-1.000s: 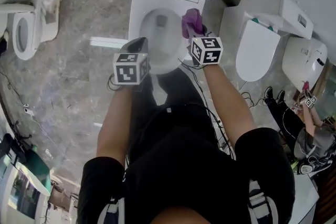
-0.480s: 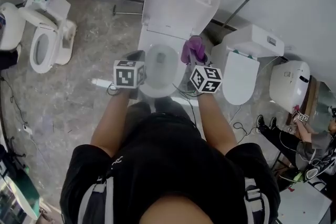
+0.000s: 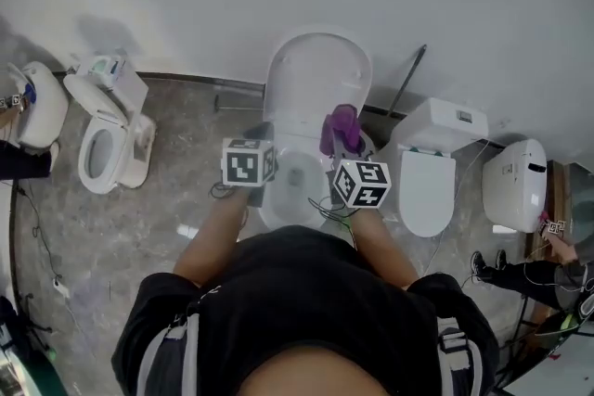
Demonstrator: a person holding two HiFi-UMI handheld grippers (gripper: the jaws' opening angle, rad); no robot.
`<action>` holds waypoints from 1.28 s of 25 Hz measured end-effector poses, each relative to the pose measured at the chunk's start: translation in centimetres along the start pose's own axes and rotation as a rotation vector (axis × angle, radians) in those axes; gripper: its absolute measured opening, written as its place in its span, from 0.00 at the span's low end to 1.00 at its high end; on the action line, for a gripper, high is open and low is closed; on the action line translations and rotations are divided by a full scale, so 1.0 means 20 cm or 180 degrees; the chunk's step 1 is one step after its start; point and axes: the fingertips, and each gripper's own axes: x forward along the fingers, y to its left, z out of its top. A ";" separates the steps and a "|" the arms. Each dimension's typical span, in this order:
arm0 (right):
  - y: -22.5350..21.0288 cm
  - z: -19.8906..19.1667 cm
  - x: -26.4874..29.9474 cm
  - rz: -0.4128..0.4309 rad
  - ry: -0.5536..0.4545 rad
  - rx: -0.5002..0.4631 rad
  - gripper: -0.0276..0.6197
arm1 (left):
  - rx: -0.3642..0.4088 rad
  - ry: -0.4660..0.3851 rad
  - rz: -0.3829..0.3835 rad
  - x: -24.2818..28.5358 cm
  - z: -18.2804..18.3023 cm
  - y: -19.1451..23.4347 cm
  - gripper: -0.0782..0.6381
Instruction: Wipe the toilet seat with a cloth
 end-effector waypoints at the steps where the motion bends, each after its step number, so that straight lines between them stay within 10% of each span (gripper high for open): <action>1: 0.01 0.05 0.00 -0.0026 -0.0044 -0.0037 0.13 | 0.0049 -0.0074 -0.0008 -0.03 0.07 -0.01 0.12; 7: 0.04 0.29 0.00 -0.0110 -0.0246 -0.0141 0.13 | 0.0046 -0.0432 -0.0123 -0.17 0.35 -0.02 0.12; 32: -0.01 0.23 -0.10 -0.0103 -0.0209 -0.0104 0.13 | 0.0166 -0.0339 -0.0206 -0.18 0.22 -0.19 0.12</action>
